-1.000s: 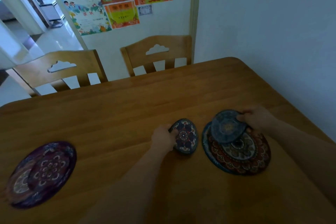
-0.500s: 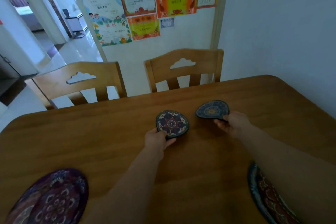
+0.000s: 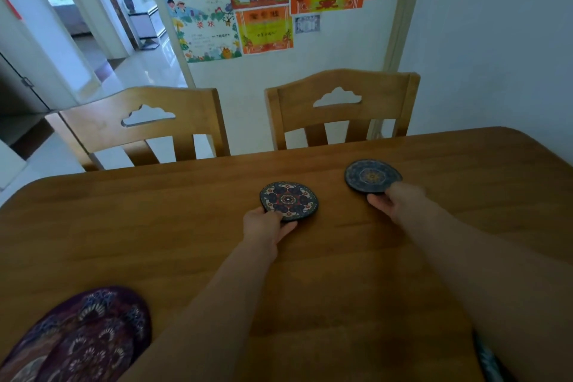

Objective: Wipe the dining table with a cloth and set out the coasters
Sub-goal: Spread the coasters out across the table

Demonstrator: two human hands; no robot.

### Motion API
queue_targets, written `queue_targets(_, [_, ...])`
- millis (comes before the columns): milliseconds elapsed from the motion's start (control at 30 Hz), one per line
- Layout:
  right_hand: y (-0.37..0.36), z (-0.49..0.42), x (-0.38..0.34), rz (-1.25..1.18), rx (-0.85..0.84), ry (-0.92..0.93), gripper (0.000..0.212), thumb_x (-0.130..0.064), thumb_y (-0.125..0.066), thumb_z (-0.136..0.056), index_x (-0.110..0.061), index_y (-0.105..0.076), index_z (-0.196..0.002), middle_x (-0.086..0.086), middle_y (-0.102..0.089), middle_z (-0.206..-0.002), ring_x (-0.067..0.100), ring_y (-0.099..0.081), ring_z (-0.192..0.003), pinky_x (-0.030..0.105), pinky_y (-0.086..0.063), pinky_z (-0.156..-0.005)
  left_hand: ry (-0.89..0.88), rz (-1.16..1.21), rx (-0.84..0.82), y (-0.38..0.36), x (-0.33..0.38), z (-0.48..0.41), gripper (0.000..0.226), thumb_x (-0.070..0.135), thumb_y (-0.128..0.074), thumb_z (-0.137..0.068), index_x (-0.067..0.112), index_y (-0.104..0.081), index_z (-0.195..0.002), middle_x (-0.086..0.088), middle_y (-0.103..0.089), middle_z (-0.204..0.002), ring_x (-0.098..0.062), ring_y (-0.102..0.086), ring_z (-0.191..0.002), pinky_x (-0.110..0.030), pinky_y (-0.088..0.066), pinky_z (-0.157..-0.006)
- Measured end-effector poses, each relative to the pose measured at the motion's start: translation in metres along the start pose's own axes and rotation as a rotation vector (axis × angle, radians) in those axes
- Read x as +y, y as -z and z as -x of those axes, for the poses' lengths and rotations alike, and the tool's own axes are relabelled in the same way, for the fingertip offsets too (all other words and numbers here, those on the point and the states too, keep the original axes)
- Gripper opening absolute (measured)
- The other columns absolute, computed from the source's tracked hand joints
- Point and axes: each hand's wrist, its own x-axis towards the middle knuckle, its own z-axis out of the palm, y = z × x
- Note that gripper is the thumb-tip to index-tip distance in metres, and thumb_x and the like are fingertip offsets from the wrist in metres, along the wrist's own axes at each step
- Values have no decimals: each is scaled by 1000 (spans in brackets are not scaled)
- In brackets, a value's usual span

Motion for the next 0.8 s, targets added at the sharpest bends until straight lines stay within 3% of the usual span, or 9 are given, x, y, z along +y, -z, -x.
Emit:
queue_targets(167, [-13, 33, 11, 186, 12, 0, 50, 5, -39, -98, -8, -34, -146, 22, -55, -108, 25, -55, -65, 35, -55, -63, -1, 5, 15, 9, 1, 4, 53, -12, -50, -94, 0, -40, -144, -19, -50, -136, -29, -57, -95, -38, -57, -85])
queue_targets(267, [-31, 56, 29, 312, -92, 92, 58, 2, -40, -98, -18, -25, -151, 15, -59, -93, 22, -57, -62, 32, -52, -56, 8, 40, 38, 25, 5, 5, 54, -10, -51, -94, 1, -38, -146, -20, -51, -133, -31, -60, -99, -37, -57, -85])
queue_targets(433, [-69, 77, 63, 428, -274, 133, 49, -4, -47, -98, -18, -35, -143, 13, -64, -87, 21, -60, -63, 30, -51, -53, -7, 123, 146, 74, 28, -6, 57, -11, -49, -94, 2, -34, -148, -20, -55, -128, -33, -64, -107, -38, -57, -90])
queue_targets(567, [-98, 94, 88, 484, -380, 157, 40, -9, -48, -100, -18, -42, -138, 13, -66, -86, 20, -60, -61, 29, -50, -51, -96, 167, 174, 123, 43, -37, 47, -14, -45, -93, -8, -40, -140, -27, -51, -137, -33, -61, -113, -30, -59, -74])
queue_targets(633, [-111, 102, 98, 525, -414, 190, 35, -9, -47, -100, -17, -46, -134, 12, -67, -84, 20, -59, -59, 29, -49, -50, -67, 170, 274, 140, 54, -38, 47, -7, -38, -98, -1, -37, -145, -20, -48, -141, -29, -52, -126, -29, -54, -94])
queue_targets(667, [-115, 106, 100, 536, -424, 206, 33, -9, -47, -99, -17, -48, -131, 12, -67, -83, 19, -59, -58, 28, -48, -48, -75, 39, 331, 149, 58, -48, 48, -2, -34, -101, 4, -32, -149, -15, -45, -144, -28, -43, -135, -29, -45, -105])
queue_targets(700, [-122, 110, 104, 536, -438, 216, 32, -8, -47, -99, -16, -50, -129, 12, -66, -82, 19, -59, -56, 27, -47, -45, -85, 45, 356, 152, 64, -49, 48, 0, -31, -102, 6, -30, -150, -12, -45, -145, -28, -39, -139, -28, -43, -107])
queue_targets(767, [-133, 118, 108, 537, -464, 221, 29, -6, -45, -99, -17, -51, -125, 12, -66, -80, 19, -59, -54, 26, -45, -41, -78, 227, 295, 158, 73, -47, 47, -2, -33, -101, 2, -32, -148, -15, -46, -146, -31, -45, -135, -24, -53, -91])
queue_targets(800, [-138, 122, 109, 548, -474, 221, 27, -6, -45, -100, -17, -51, -123, 13, -66, -81, 20, -59, -54, 26, -44, -40, -71, 71, 358, 161, 78, -50, 48, 1, -34, -102, 4, -30, -149, -14, -46, -146, -29, -44, -136, -25, -50, -96])
